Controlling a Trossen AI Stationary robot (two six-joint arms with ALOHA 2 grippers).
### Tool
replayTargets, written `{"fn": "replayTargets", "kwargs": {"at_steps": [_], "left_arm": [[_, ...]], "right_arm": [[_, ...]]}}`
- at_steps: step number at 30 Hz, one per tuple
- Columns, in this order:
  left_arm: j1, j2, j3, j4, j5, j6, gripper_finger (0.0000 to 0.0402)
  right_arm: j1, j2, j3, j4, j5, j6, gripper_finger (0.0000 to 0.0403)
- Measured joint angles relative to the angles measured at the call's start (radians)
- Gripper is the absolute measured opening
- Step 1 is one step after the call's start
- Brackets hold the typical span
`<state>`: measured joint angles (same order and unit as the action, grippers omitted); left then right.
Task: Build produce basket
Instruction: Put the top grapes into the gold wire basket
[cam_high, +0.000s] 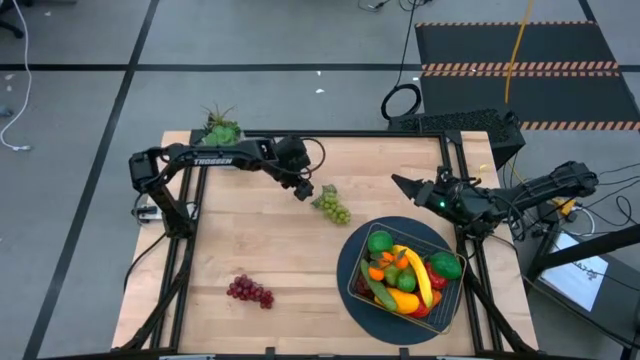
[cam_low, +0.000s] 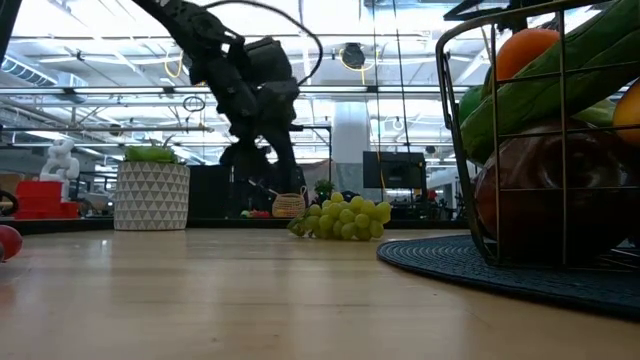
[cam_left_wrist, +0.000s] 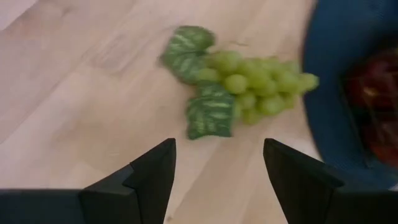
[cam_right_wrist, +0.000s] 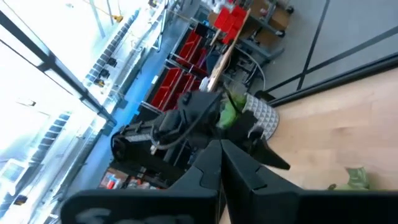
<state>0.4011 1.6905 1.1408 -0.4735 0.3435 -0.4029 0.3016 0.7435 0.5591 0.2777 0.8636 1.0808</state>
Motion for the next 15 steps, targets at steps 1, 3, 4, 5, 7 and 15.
{"fn": "replayTargets", "kwargs": {"at_steps": [1, 3, 4, 5, 7, 15], "left_arm": [[0.0, 0.0, -0.014, 0.017, -0.012, -0.019, 0.0244], [0.003, 0.0, -0.041, 0.072, -0.021, -0.043, 0.0244], [0.005, 0.0, -0.053, 0.101, -0.02, -0.045, 0.0244], [0.006, 0.0, -0.065, 0.129, -0.019, -0.043, 0.0244], [0.007, 0.0, -0.087, 0.167, -0.018, 0.002, 0.0244], [-0.003, 0.037, -0.139, 0.272, 0.013, 0.085, 0.0244]], "right_arm": [[-0.007, 0.0, 0.0, -0.003, 0.001, -0.001, 0.0], [-0.021, -0.001, 0.0, -0.005, 0.001, -0.018, 0.0], [-0.026, 0.0, 0.0, -0.005, 0.001, -0.024, 0.0], [-0.032, 0.0, 0.0, -0.006, 0.001, -0.028, 0.0], [-0.041, -0.001, 0.0, -0.007, -0.001, -0.034, 0.0], [-0.047, -0.023, 0.0, -0.027, -0.004, -0.081, 0.0]]}}
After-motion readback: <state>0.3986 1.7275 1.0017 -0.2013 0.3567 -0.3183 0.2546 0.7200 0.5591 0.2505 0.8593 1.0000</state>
